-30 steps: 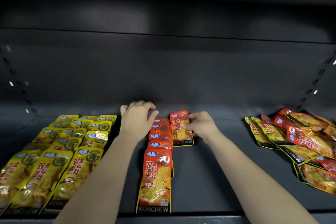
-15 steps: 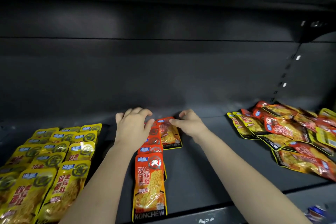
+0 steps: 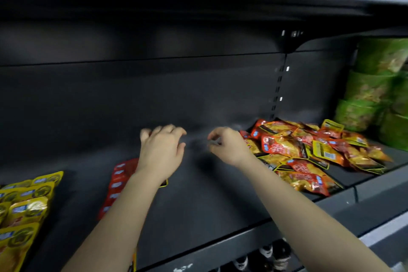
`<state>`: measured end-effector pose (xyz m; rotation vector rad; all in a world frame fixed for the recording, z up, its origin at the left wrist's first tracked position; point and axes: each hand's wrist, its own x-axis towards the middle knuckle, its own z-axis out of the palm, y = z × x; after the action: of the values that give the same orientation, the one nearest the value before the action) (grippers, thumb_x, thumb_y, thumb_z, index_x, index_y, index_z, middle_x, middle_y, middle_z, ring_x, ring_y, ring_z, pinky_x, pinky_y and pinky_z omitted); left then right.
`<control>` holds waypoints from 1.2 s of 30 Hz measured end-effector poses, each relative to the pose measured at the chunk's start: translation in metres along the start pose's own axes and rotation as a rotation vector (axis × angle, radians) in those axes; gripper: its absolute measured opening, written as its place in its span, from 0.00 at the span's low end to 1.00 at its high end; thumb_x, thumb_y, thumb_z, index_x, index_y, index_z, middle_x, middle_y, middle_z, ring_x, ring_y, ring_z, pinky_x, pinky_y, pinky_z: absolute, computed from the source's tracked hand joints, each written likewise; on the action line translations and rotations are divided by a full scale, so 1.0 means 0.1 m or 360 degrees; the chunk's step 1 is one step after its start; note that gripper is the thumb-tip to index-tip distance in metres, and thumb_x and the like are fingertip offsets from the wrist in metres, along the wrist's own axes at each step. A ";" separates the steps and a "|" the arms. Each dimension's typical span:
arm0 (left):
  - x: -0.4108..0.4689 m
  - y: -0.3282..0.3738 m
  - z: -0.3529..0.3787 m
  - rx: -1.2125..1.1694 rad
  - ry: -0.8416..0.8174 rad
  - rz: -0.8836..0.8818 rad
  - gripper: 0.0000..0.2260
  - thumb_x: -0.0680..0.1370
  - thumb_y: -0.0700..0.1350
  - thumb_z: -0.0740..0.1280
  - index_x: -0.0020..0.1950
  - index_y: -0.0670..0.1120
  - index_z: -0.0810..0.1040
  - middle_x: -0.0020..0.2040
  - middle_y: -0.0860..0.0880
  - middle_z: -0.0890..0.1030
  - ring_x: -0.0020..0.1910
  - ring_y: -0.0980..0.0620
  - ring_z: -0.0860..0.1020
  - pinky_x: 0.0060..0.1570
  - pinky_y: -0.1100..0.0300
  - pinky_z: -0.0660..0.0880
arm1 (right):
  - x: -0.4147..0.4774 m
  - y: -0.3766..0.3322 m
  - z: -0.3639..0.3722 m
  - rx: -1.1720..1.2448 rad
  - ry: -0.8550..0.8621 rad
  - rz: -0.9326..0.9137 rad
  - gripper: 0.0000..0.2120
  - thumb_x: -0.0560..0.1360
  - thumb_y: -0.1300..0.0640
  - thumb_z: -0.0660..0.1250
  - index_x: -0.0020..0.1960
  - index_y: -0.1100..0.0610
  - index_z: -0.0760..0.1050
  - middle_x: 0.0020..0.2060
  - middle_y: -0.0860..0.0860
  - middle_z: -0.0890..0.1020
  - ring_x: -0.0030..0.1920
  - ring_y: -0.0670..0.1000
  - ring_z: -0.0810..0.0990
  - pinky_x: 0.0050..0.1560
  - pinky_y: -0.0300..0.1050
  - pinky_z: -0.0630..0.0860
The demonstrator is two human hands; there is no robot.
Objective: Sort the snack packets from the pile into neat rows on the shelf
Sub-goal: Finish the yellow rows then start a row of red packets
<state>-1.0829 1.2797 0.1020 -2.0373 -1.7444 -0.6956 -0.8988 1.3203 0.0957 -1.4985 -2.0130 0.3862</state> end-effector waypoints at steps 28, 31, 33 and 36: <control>0.43 1.66 0.78 -0.0198 -0.0124 0.0087 0.14 0.81 0.51 0.58 0.66 0.56 0.73 0.60 0.56 0.76 0.60 0.52 0.72 0.57 0.55 0.56 | -0.11 1.54 -1.04 -0.0727 -0.0081 0.0059 0.35 0.68 0.48 0.76 0.70 0.55 0.68 0.64 0.54 0.73 0.66 0.57 0.71 0.67 0.56 0.65; 0.43 1.62 0.78 -0.0268 -0.0087 0.0024 0.13 0.82 0.51 0.57 0.65 0.56 0.73 0.59 0.55 0.76 0.60 0.52 0.72 0.57 0.55 0.57 | -0.10 1.53 -1.10 -0.0555 -0.0024 -0.0006 0.29 0.66 0.52 0.78 0.63 0.59 0.75 0.58 0.55 0.77 0.58 0.58 0.76 0.59 0.55 0.73; 0.44 1.59 0.78 -0.0334 -0.0092 -0.0032 0.13 0.82 0.51 0.57 0.64 0.55 0.73 0.59 0.55 0.77 0.60 0.51 0.73 0.57 0.54 0.58 | -0.09 1.53 -1.17 -0.0347 0.0060 -0.0011 0.17 0.66 0.53 0.78 0.50 0.59 0.77 0.44 0.53 0.80 0.46 0.56 0.78 0.45 0.49 0.76; 0.45 1.59 0.79 -0.0469 -0.0136 -0.0077 0.13 0.82 0.53 0.55 0.63 0.54 0.74 0.58 0.54 0.77 0.60 0.51 0.74 0.56 0.54 0.58 | -0.07 1.53 -1.25 0.0141 0.0116 0.0078 0.11 0.68 0.53 0.76 0.39 0.53 0.74 0.33 0.45 0.79 0.35 0.45 0.78 0.35 0.39 0.73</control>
<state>-0.9111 1.3345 0.0708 -2.2517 -1.8354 -0.9423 -0.7035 1.3490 0.1070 -1.4884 -1.8811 0.4290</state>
